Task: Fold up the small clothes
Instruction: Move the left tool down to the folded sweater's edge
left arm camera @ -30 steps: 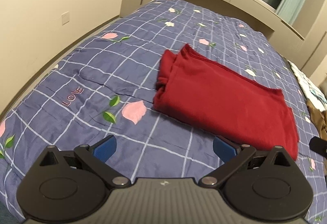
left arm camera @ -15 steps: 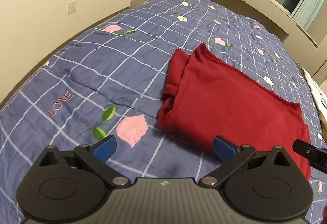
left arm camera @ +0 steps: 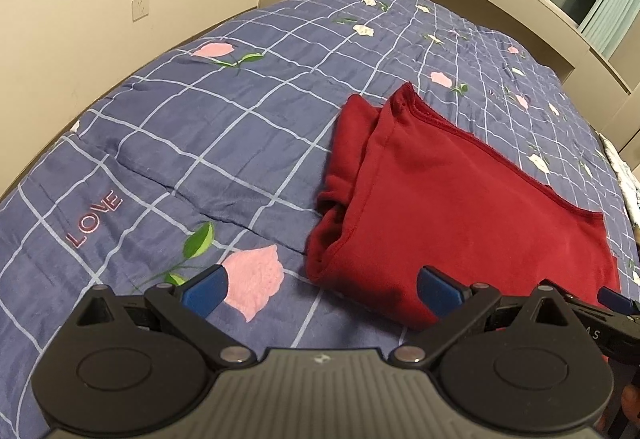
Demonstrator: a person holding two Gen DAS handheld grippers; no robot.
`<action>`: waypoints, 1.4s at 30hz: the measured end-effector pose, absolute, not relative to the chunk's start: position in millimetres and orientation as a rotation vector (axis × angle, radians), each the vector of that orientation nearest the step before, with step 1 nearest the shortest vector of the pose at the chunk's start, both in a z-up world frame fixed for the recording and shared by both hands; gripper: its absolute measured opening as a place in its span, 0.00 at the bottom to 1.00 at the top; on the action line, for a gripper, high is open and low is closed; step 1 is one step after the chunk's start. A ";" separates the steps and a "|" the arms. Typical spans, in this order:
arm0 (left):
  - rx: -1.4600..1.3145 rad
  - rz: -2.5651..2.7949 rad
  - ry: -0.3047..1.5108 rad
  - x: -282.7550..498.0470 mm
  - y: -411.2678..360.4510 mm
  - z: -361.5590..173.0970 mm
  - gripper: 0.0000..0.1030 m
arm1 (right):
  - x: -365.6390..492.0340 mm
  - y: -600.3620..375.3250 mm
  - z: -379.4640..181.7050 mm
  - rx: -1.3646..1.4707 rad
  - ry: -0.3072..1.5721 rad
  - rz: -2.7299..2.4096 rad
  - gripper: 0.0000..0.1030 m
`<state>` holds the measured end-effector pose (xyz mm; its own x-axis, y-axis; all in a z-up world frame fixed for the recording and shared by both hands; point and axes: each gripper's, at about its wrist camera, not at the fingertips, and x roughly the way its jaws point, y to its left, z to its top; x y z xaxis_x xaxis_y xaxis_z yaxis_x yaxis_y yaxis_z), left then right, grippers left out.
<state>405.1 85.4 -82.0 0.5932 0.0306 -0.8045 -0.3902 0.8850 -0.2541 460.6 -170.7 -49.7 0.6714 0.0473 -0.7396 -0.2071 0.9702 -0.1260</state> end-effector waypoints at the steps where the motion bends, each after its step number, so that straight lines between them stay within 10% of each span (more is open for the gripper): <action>1: -0.433 0.253 0.910 405.2 85.6 -82.6 0.99 | 461.2 -170.4 -50.2 -0.209 0.824 0.144 0.99; 42: -0.449 0.221 0.975 443.0 77.1 -101.6 0.99 | 438.0 -175.6 -89.3 -0.215 0.674 0.176 0.99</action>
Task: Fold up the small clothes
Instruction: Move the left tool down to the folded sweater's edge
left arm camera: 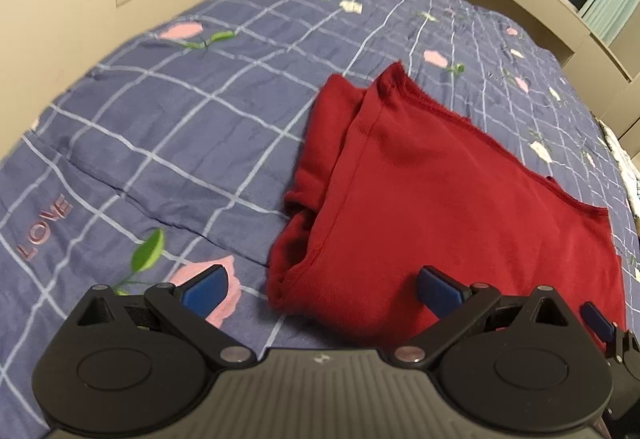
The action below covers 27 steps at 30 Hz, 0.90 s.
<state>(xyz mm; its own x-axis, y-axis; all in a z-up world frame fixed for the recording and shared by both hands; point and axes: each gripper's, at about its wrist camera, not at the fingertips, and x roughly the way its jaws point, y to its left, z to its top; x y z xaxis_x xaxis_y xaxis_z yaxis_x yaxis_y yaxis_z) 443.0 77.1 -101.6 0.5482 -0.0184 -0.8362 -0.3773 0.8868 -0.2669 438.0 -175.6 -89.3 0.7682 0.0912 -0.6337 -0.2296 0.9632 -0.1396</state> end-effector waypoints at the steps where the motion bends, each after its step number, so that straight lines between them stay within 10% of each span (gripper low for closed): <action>1: -0.451 0.222 0.978 444.8 76.9 -103.6 0.99 | 437.9 -175.5 -89.5 -0.215 0.672 0.174 0.99; 18: -0.433 0.192 0.966 449.7 74.2 -108.7 0.99 | 436.6 -174.3 -90.7 -0.215 0.667 0.173 0.99; 22: -0.467 0.179 0.929 439.9 75.3 -105.0 0.73 | 436.8 -174.0 -90.6 -0.212 0.666 0.173 0.99; 27: -0.536 0.175 0.878 419.7 82.0 -108.4 0.68 | 437.0 -173.8 -90.4 -0.212 0.665 0.173 0.99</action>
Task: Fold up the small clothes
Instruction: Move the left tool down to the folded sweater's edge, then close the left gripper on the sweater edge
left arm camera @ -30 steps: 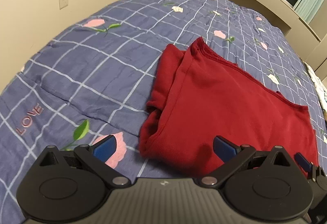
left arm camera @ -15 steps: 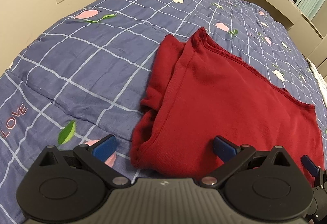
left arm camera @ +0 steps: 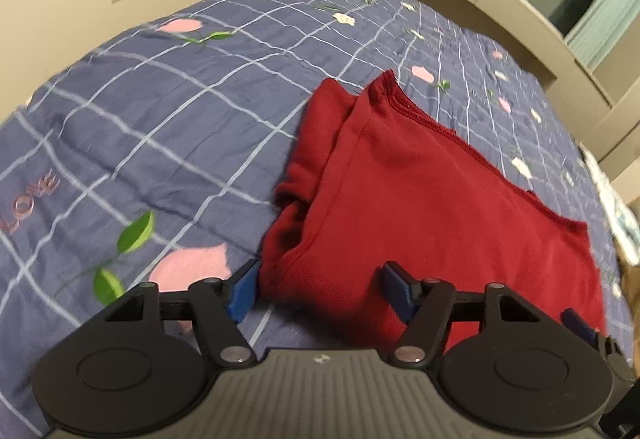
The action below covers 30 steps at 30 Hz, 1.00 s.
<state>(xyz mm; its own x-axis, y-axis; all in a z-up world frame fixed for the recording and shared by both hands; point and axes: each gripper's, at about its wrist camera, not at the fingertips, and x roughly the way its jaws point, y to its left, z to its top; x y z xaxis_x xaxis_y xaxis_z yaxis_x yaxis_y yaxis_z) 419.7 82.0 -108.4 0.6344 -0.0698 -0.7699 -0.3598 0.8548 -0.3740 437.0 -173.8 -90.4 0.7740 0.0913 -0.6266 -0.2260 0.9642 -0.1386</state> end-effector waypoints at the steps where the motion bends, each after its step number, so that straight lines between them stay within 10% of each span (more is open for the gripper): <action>1: -0.549 0.174 0.875 418.5 84.0 -109.2 0.69 | 437.0 -174.0 -90.0 -0.211 0.664 0.173 0.99; 30: -0.611 0.183 0.884 434.7 84.5 -109.7 0.29 | 436.0 -175.4 -90.7 -0.185 0.654 0.178 1.00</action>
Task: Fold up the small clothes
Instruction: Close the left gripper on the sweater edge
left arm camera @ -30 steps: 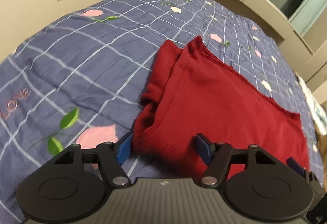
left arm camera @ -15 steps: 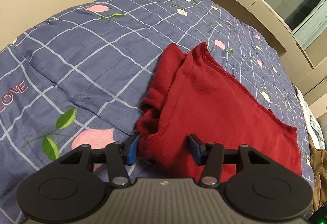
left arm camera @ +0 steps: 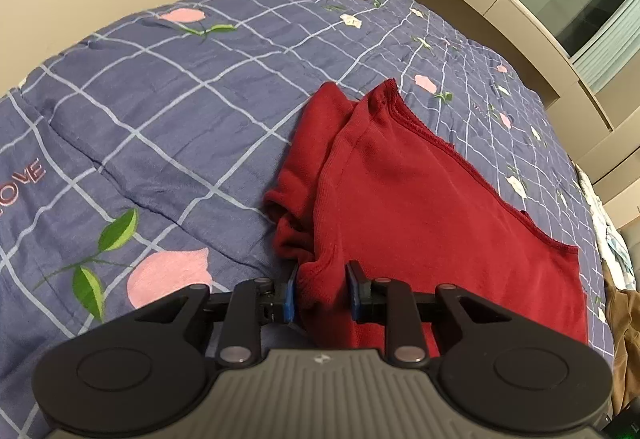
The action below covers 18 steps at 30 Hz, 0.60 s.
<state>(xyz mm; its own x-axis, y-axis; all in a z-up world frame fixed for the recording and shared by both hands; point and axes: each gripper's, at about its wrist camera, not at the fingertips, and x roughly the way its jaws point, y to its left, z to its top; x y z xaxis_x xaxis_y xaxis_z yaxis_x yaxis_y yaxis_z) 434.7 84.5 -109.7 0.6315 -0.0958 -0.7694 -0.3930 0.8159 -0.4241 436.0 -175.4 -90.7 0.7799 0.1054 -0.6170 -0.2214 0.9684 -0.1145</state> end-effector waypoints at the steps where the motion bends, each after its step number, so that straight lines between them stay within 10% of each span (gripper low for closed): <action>1: -0.617 0.185 0.886 434.9 85.3 -110.9 0.34 | 436.1 -175.4 -90.8 -0.184 0.653 0.178 1.00; 18: -0.705 0.244 0.863 437.8 85.4 -117.8 0.33 | 435.2 -178.3 -91.2 -0.167 0.647 0.184 1.00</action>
